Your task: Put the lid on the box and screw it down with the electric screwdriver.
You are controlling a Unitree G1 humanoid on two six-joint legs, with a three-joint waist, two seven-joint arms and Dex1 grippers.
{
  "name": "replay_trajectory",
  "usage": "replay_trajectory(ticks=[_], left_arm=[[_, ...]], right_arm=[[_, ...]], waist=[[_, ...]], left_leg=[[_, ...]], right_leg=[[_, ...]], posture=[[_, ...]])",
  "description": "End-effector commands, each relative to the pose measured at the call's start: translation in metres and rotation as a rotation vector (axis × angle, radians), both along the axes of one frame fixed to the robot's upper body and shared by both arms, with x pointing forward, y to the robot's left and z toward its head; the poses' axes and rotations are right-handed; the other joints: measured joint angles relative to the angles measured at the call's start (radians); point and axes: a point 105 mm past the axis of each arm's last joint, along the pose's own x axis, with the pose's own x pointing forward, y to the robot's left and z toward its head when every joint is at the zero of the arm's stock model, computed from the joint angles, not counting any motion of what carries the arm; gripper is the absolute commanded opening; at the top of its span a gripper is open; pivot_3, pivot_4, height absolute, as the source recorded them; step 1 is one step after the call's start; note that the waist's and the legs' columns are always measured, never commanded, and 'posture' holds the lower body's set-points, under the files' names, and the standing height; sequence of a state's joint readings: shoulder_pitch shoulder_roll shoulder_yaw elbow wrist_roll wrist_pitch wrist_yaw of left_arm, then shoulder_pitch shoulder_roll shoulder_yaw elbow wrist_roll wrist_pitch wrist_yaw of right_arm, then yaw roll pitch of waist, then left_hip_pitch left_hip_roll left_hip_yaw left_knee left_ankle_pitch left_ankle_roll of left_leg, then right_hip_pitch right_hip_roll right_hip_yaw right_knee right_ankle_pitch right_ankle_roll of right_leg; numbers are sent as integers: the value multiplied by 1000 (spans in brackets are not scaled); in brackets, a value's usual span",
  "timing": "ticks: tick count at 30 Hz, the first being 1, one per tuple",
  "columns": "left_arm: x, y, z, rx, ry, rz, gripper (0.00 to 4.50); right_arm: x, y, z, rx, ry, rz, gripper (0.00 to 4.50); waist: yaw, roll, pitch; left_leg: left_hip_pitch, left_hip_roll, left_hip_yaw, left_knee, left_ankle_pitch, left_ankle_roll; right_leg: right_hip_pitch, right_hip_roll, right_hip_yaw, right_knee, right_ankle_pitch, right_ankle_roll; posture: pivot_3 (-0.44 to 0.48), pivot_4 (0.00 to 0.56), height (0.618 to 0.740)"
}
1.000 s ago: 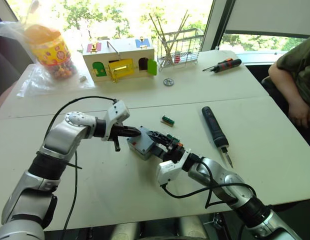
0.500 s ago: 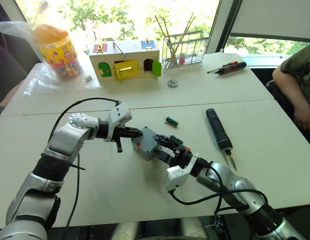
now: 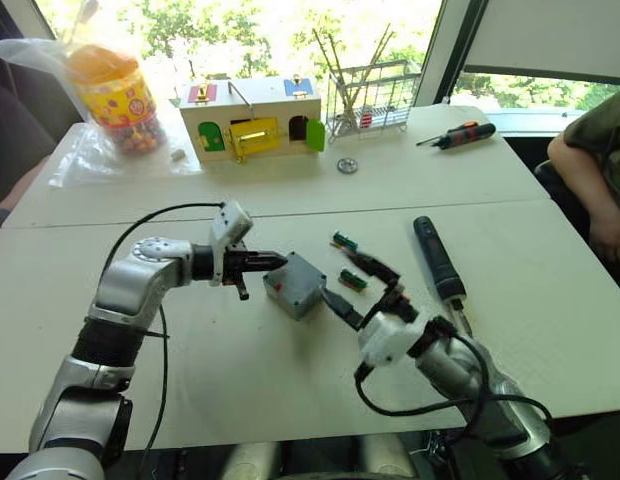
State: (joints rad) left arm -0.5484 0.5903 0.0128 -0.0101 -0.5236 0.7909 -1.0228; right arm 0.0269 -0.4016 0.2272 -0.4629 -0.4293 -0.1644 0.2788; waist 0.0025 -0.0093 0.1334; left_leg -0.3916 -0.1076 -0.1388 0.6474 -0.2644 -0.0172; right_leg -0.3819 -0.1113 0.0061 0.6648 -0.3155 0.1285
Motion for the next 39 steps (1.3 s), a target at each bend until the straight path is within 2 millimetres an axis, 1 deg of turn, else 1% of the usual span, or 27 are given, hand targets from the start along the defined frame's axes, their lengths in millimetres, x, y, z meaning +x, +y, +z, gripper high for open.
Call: replay_trajectory(ticks=[1, 3, 4, 5, 6, 9, 10, 11, 12, 13, 15, 17, 20, 22, 25, 29, 33, 36, 39], left_arm=[[1, 26, 44, -77, -71, 102, 0], [3, 37, 45, -76, -73, 164, 0], [4, 44, 40, -56, -74, 194, 0], [5, 48, 34, -33, -74, 216, 0], [7, 52, 26, -8, -71, 238, 0], [10, 53, 10, 44, -68, 264, 0], [11, 50, -1, 80, -68, 268, 0], [12, 48, -8, 106, -71, 269, 0], [12, 43, -17, 125, -67, 261, 0], [10, 38, -24, 151, -72, 243, 0], [7, 29, -31, 147, -68, 224, 0], [6, 24, -34, 147, -66, 213, 0], [-1, 16, -46, 196, -73, 171, 0], [-3, 15, -51, 202, -67, 165, 0], [-9, 15, -55, 197, -43, 158, 0], [-24, 15, -59, 192, -4, 119, 0], [-34, 14, -61, 183, 26, 110, 0], [-46, 14, -58, 156, 61, 87, 0], [-53, 14, -56, 143, 80, 82, 0]], right_arm=[[3, -11, 21, 262, 214, 7, 3561], [4, -11, 24, 343, 304, 16, 2924], [6, -11, 25, 390, 365, 21, 2572], [7, -11, 23, 428, 426, 22, 2121], [8, -10, 18, 462, 506, 24, 1690], [8, -7, 8, 491, 664, 36, 210], [5, -3, -1, 473, 764, 56, 88], [2, 0, -8, 457, 839, 70, 88], [-5, 5, -17, 426, 943, 103, 88], [-13, 9, -27, 332, 1014, 126, 88], [-19, 14, -27, 286, 1052, 180, 88], [-22, 21, -21, 320, 1093, 252, 88], [-22, 26, -25, 295, 1139, 252, 88], [-20, 28, -32, 260, 1153, 229, 88], [-15, 31, -37, 248, 1154, 213, 88], [5, 31, -45, 254, 1108, 145, 88], [23, 32, -46, 263, 1029, 125, 88], [24, 41, -43, 283, 1030, 173, 88], [24, 48, -44, 283, 1031, 197, 88]], waist=[[-6, 1, 0], [-11, 1, 1], [-13, 1, 1], [-14, 1, 1], [-14, 2, 1], [-10, 2, 1], [-8, 2, 1], [-7, 2, 1], [-6, 2, 1], [-4, 3, 2], [-2, 3, 2], [-1, 3, 2], [-10, 3, 2], [-12, 3, 2], [-14, 3, 2], [-14, 3, 2], [-13, 3, 3], [-15, 4, 3], [-16, 4, 3]], left_leg=[[0, 0, 0, -1, 0, 0], [0, 0, 0, -2, 0, 0], [0, 0, 0, -2, 0, 0], [0, -1, 0, -2, 0, 0], [0, 0, 0, -2, 0, 0], [0, 0, 0, -2, 0, 0], [0, 0, 0, -2, 0, 0], [0, -1, 0, -2, 0, 0], [0, -1, 0, -2, 0, 0], [-1, -2, 0, -2, -1, 1], [-1, -2, 1, -2, -4, 6], [-3, -2, 1, -2, -4, 6], [-4, -1, 1, -2, -4, 6], [-4, -1, 1, -2, -4, 6], [-4, -2, 1, -2, -4, 6], [-4, -2, 1, -2, -4, 6], [-4, -2, 1, -2, -4, 6], [-4, -2, 1, -2, -4, 6], [-4, -1, 1, -3, -4, 6]], right_leg=[[-1, 0, 0, 0, 0, 0], [0, -1, 0, -1, 0, 0], [-1, -1, 0, -1, 0, 0], [-1, -1, 0, -1, 0, 0], [-1, -1, 0, -1, 0, 0], [-2, -1, 0, -1, 0, 0], [-5, -2, 0, -1, 0, 0], [-5, -2, 0, -1, 0, 0], [-5, -2, 1, -2, 0, 0], [-5, -3, 1, -2, 0, 0], [-5, -5, 2, -2, 0, 0], [-6, -5, 2, -2, 0, 0], [-6, -4, 2, -1, 0, 0], [-6, -5, 2, -1, 0, 0], [-7, -5, 2, -2, 0, 0], [-8, -5, 2, -2, 0, 0], [-9, -5, 2, -2, 0, 0], [-9, -5, 2, -2, 0, 0], [-9, -5, 2, -2, 0, 0]], posture=[[0, 150, 740], [0, 150, 740], [0, 150, 740], [0, 150, 740], [0, 150, 740], [0, 150, 740], [0, 150, 740], [0, 150, 740], [0, 150, 740], [0, 150, 740], [0, 150, 740], [0, 150, 740], [0, 150, 740], [0, 150, 740], [0, 150, 740], [0, 150, 740], [0, 150, 740], [0, 150, 740], [0, 150, 740]])
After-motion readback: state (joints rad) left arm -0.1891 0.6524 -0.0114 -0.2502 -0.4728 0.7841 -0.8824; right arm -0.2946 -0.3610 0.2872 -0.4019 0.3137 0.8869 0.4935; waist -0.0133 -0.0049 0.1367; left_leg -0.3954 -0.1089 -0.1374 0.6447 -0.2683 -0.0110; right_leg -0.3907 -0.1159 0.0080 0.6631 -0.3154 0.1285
